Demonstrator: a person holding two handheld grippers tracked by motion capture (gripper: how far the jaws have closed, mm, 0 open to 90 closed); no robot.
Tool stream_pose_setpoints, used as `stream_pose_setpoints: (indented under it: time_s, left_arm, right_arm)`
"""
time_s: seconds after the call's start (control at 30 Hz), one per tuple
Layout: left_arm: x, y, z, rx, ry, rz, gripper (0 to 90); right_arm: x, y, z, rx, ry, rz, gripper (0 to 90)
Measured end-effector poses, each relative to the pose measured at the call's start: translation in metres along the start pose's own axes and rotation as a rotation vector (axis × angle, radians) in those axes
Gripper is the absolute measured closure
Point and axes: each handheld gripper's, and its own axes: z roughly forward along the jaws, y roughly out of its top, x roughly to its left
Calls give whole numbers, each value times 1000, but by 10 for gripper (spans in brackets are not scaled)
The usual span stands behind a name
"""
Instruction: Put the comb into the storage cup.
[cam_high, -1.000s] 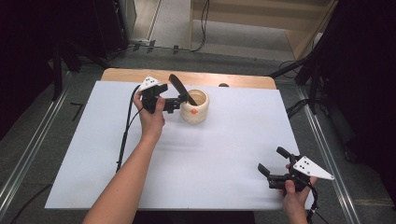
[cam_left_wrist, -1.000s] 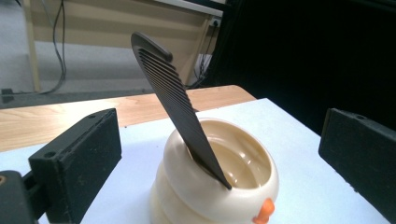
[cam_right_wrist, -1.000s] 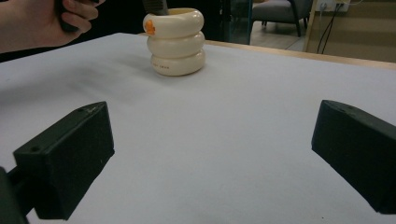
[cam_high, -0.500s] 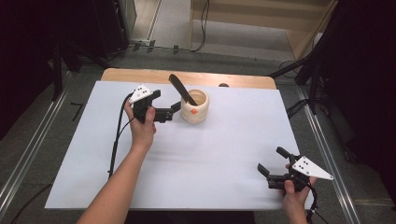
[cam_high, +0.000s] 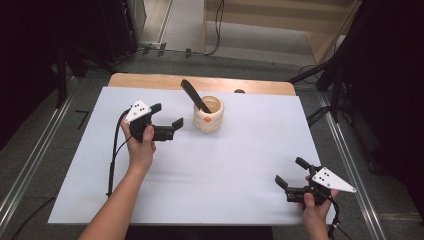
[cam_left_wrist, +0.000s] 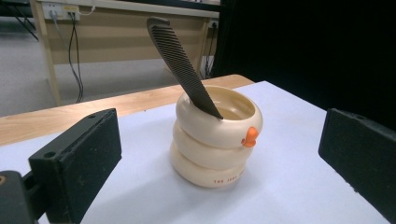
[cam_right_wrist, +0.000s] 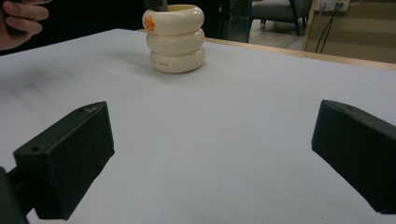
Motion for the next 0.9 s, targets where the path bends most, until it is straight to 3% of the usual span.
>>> stream_pose_setpoints:
  time_s: [0.2, 0.9]
  left_arm:
    - [-3, -1, -16, -3, 14, 39, 0]
    - [-4, -30, -67, -15, 41, 77, 0]
  right_arm:
    - [0, 0, 0, 2, -1, -1, 0]
    - [-1, 0, 0, 2, -6, 3, 0]
